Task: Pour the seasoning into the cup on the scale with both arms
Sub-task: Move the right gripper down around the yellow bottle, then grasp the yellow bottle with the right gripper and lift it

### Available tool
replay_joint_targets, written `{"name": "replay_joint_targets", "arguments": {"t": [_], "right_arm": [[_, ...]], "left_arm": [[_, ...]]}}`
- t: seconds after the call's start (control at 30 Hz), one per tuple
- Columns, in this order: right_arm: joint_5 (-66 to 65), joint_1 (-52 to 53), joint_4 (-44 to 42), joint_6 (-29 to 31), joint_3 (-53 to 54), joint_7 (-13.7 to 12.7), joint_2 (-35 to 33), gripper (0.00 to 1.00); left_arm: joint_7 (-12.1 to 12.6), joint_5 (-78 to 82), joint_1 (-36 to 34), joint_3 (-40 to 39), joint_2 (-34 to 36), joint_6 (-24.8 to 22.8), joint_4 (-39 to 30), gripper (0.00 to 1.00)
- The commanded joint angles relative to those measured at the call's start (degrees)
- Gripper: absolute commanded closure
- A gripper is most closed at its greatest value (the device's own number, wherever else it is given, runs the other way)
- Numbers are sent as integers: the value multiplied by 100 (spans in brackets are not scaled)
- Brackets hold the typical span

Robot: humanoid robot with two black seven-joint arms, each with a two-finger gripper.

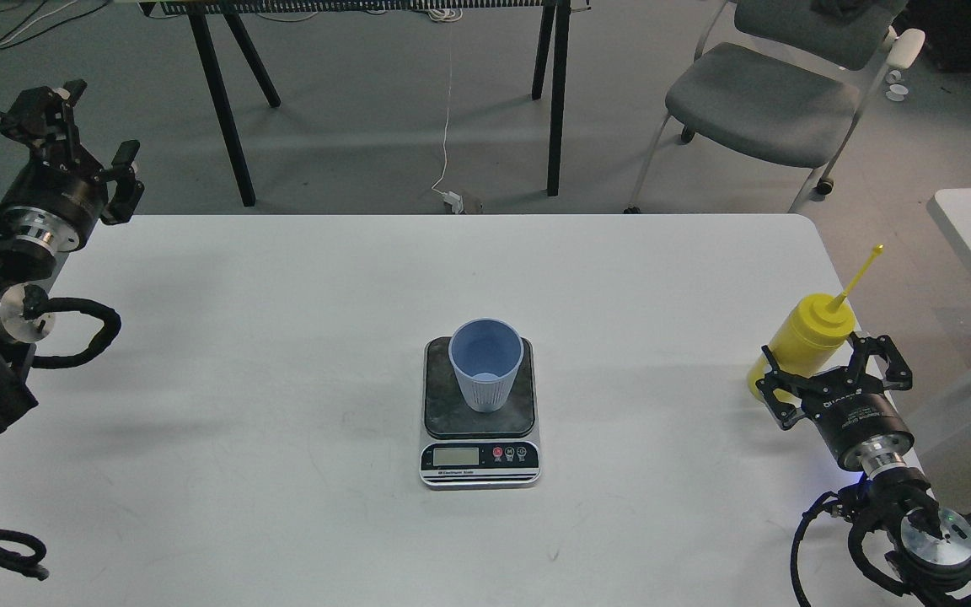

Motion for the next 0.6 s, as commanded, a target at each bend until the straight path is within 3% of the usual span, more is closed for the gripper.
{"name": "replay_joint_targets", "arguments": {"t": [0.0,0.13,0.33,0.57], "right_arm": [[-206,77,-212,0,19,489,67,30],[-567,77,-274,0,28,798,85,33],[-673,77,-265,0,28,816,94,33],[-883,130,-265,0,28,824,94,42]], "left_arm": [[0,1,14,1,-7,0,17,13],[0,1,23,1,1,0,17,13],[0,1,14,-7,1,0,17,13],[0,1,32,-7,-8,0,17,13]]}}
